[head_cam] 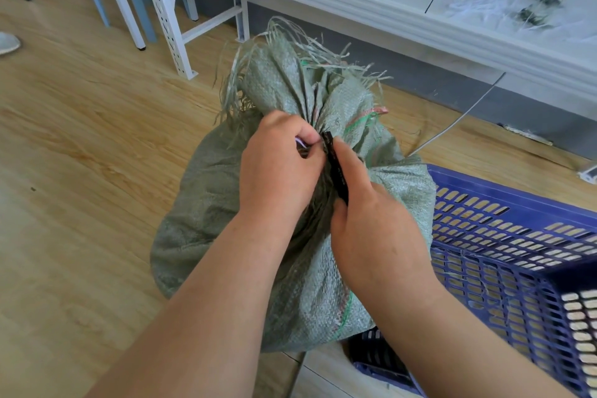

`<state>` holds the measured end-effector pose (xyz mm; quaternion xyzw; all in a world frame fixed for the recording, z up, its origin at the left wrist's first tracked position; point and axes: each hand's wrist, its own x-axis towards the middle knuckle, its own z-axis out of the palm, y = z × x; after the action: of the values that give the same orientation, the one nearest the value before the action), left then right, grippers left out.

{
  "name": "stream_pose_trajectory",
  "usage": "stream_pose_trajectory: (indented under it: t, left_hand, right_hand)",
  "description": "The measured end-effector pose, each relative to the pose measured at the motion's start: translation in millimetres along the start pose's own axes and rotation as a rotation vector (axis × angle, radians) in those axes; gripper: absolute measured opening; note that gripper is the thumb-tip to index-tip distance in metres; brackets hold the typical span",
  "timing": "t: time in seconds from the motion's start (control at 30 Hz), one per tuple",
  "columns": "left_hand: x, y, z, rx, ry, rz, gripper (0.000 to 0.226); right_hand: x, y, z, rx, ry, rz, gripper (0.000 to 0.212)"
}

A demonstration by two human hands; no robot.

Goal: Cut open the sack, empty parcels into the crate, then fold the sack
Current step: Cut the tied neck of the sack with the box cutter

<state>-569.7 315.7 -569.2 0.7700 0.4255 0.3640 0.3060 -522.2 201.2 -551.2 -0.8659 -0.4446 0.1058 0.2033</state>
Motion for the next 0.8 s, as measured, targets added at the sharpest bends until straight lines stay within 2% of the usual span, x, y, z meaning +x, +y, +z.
stream_pose_trajectory:
  t: [0.8]
  left_hand:
    - [2,-1,-1,0.016,-0.012,-0.011,0.008]
  right_hand:
    - [-1,-2,4,-0.023,0.016,0.002,0.074]
